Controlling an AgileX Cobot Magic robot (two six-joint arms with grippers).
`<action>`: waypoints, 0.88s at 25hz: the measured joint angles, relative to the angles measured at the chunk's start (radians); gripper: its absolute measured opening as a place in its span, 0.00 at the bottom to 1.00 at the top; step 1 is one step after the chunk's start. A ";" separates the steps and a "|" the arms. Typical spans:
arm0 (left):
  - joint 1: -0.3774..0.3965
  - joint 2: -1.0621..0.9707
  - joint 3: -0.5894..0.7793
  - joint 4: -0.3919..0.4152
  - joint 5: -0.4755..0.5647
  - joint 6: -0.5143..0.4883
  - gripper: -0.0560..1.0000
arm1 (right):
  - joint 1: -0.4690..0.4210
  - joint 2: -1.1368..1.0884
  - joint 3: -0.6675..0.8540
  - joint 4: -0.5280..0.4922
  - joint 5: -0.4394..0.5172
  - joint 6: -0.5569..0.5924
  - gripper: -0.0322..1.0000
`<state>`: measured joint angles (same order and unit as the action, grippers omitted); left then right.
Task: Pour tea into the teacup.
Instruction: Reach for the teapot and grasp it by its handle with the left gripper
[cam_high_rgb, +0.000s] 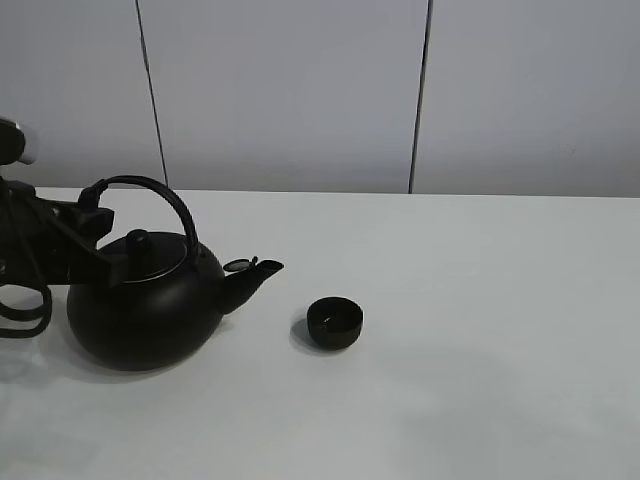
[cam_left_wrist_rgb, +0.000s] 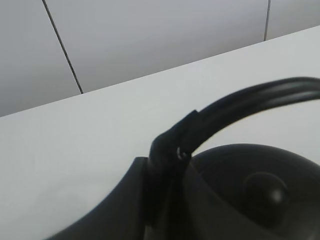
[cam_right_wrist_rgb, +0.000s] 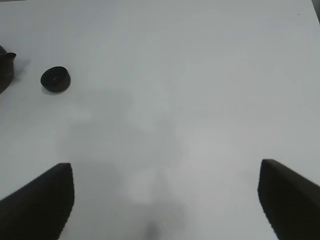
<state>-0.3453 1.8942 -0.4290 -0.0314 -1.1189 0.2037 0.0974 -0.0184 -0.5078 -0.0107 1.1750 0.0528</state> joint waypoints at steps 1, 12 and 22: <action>0.000 0.000 -0.004 0.000 0.001 0.000 0.16 | 0.000 0.000 0.000 0.000 0.000 0.000 0.70; -0.001 -0.036 -0.031 0.045 0.068 0.027 0.16 | 0.000 0.000 0.000 0.000 0.000 0.000 0.70; -0.001 -0.083 -0.031 0.052 0.102 0.016 0.16 | 0.000 0.000 0.000 0.000 0.000 0.000 0.70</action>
<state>-0.3463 1.8109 -0.4600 0.0205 -1.0165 0.2198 0.0974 -0.0184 -0.5078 -0.0107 1.1750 0.0528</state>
